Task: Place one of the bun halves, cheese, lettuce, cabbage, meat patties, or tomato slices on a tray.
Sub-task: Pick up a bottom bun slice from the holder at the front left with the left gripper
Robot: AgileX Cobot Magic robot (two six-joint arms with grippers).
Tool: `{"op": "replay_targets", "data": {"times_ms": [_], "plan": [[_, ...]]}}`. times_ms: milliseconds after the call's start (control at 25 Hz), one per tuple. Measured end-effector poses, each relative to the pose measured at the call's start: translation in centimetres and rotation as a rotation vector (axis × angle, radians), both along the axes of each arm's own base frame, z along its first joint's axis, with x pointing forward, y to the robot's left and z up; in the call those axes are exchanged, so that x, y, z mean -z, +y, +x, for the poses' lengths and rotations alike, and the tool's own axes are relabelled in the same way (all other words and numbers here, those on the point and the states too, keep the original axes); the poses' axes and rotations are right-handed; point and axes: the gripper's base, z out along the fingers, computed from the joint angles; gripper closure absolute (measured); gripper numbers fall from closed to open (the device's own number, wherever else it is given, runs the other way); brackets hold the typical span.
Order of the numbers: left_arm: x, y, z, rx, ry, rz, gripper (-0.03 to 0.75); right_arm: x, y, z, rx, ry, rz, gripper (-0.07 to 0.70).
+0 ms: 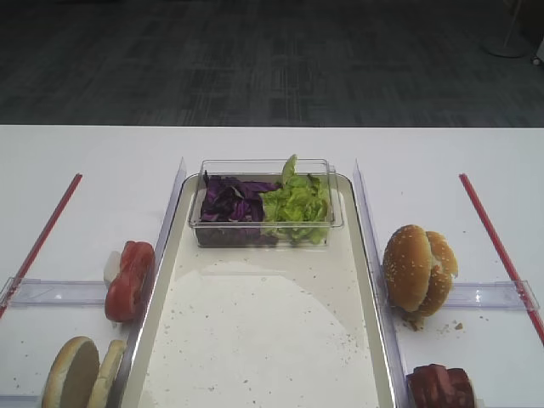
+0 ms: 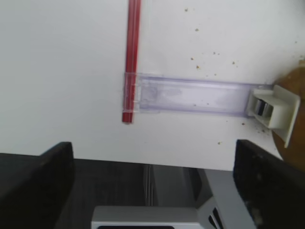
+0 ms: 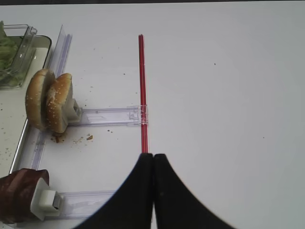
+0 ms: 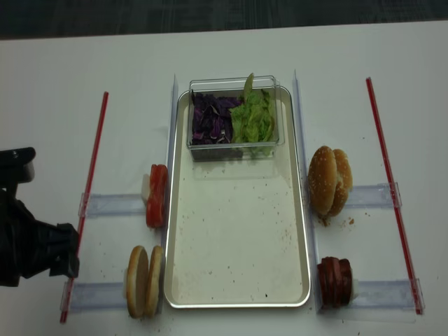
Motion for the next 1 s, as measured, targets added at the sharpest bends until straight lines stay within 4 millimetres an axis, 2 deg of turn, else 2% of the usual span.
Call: {"op": "replay_targets", "data": {"times_ms": [240,440,600,800,1000], "plan": [[0.0,-0.4,0.0,-0.028,-0.001,-0.045,0.099,0.0,0.0,0.0,0.0,0.0,0.0,0.267],[0.0,-1.2,0.0,-0.01,-0.001,-0.067,0.153,0.0,0.0,0.0,-0.001,0.0,-0.002,0.267],[-0.4,-3.3,0.2,0.044,-0.011,-0.076,0.172,0.0,0.0,0.0,-0.001,0.0,-0.002,0.267],[-2.1,-7.1,0.5,0.109,-0.081,-0.098,0.178,0.0,0.0,0.0,-0.001,0.0,-0.002,0.267],[-3.2,-10.7,-0.3,0.149,-0.13,-0.101,0.178,0.0,0.0,0.0,-0.001,0.0,-0.002,0.267]]}}
